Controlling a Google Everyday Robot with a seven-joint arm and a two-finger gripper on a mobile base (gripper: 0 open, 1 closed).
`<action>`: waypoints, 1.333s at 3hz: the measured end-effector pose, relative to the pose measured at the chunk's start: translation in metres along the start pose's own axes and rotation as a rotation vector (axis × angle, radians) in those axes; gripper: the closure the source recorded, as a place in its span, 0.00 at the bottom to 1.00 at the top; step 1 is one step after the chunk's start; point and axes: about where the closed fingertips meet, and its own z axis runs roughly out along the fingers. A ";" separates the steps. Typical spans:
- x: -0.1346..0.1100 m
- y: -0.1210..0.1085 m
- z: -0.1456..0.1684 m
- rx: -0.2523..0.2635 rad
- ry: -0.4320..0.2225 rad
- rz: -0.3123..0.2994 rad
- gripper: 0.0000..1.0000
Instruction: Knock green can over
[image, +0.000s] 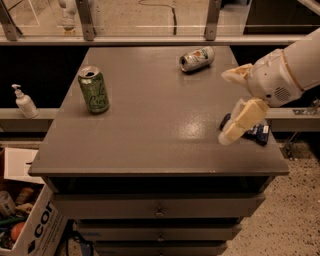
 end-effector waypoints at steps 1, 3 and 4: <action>-0.028 0.015 0.028 -0.064 -0.109 -0.020 0.00; -0.037 0.008 0.042 -0.045 -0.177 -0.011 0.00; -0.058 -0.003 0.075 -0.013 -0.294 -0.013 0.00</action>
Offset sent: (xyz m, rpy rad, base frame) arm -0.0033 0.0334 -0.0059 0.0865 0.0102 0.0603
